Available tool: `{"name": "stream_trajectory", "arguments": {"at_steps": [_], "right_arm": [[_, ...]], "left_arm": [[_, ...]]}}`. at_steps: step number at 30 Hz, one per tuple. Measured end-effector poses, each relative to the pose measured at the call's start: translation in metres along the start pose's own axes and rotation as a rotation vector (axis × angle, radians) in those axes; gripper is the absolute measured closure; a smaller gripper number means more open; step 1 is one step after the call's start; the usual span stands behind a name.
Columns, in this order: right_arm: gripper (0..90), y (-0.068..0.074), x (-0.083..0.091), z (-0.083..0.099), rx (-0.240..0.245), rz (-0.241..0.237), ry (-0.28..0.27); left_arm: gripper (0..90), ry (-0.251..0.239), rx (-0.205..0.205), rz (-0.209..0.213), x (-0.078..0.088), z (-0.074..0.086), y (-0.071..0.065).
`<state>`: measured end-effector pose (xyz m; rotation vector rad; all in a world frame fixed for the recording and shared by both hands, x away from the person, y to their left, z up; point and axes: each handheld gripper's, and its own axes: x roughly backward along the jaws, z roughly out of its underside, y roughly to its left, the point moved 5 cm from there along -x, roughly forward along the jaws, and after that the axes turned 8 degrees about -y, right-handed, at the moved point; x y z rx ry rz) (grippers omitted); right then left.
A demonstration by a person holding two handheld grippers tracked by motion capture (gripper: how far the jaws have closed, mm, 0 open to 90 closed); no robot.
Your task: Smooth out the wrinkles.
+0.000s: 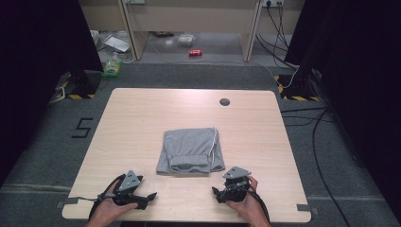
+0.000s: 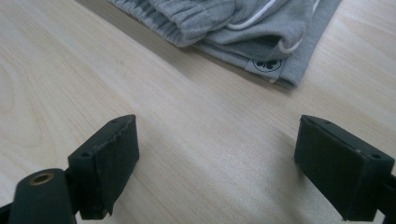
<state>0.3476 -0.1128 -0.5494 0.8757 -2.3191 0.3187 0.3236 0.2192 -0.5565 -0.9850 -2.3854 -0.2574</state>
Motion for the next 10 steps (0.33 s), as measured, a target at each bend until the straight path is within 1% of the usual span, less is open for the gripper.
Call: {"name": "stream_trajectory", "arguments": {"at_steps": [10], "right_arm": [[14.2,-0.0004,-0.0002,0.0000,0.003,-0.001,-0.002]], "left_arm": [[13.8,-0.001,-0.003,0.005,-0.0002,-0.0001,0.0006]]}}
